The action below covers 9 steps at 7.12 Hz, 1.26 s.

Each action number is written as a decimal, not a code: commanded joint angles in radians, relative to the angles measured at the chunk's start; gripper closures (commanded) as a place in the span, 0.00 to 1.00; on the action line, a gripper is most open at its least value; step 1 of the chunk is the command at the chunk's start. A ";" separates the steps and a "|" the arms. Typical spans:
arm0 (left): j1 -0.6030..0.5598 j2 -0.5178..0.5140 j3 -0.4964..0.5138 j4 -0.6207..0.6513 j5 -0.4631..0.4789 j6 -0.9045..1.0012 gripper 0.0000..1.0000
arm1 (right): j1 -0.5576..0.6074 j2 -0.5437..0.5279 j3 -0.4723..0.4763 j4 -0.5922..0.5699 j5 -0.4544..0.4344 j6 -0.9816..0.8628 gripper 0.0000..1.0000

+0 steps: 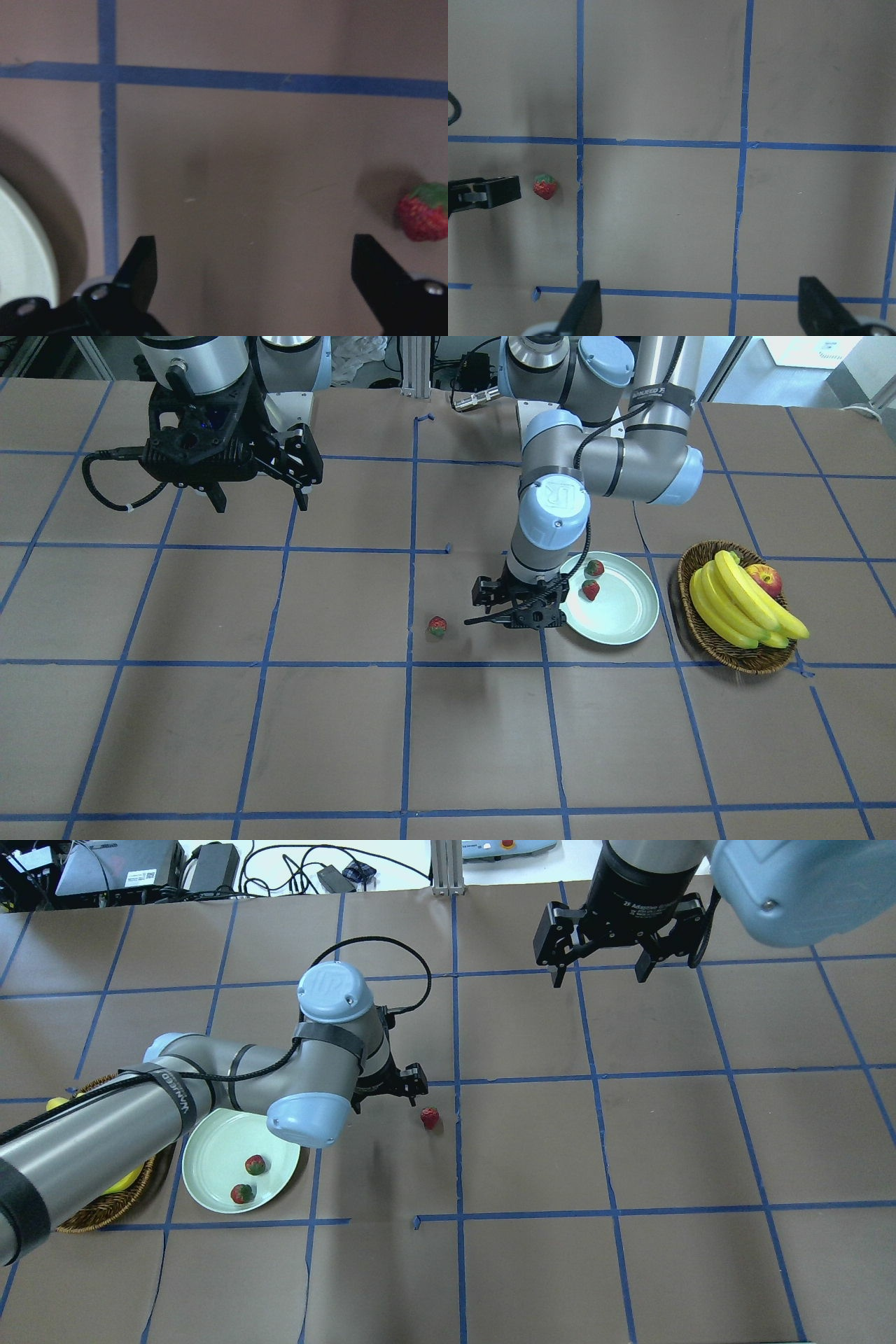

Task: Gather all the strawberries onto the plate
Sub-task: 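Reach the left gripper to the last strawberry and grasp it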

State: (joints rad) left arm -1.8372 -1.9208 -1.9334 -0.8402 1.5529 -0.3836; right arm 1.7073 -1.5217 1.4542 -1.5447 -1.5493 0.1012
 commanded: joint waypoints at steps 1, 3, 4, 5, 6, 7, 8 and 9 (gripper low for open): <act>-0.074 -0.064 0.040 0.038 0.001 -0.084 0.06 | 0.000 0.000 0.000 0.000 0.000 0.000 0.00; -0.085 -0.098 0.043 0.038 0.007 -0.080 0.34 | 0.000 0.000 0.000 0.000 0.000 0.000 0.00; -0.085 -0.098 0.047 0.038 0.009 -0.078 0.60 | 0.000 0.000 0.000 0.000 0.000 0.000 0.00; -0.085 -0.098 0.047 0.036 0.007 -0.084 0.82 | 0.000 0.000 0.000 0.000 0.000 0.000 0.00; -0.085 -0.095 0.050 0.035 0.006 -0.069 0.96 | 0.000 0.000 0.000 0.000 0.000 0.000 0.00; -0.079 -0.066 0.057 0.024 0.015 -0.014 0.99 | 0.000 0.000 0.000 0.000 0.000 0.000 0.00; -0.050 -0.040 0.059 -0.061 0.050 0.073 0.99 | 0.000 0.000 0.000 0.000 0.000 0.000 0.00; 0.028 0.001 0.053 -0.157 0.121 0.131 0.98 | 0.000 0.000 0.000 -0.002 0.000 0.000 0.00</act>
State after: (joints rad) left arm -1.8753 -1.9607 -1.8779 -0.9008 1.6108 -0.3277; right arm 1.7074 -1.5218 1.4542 -1.5451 -1.5493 0.1013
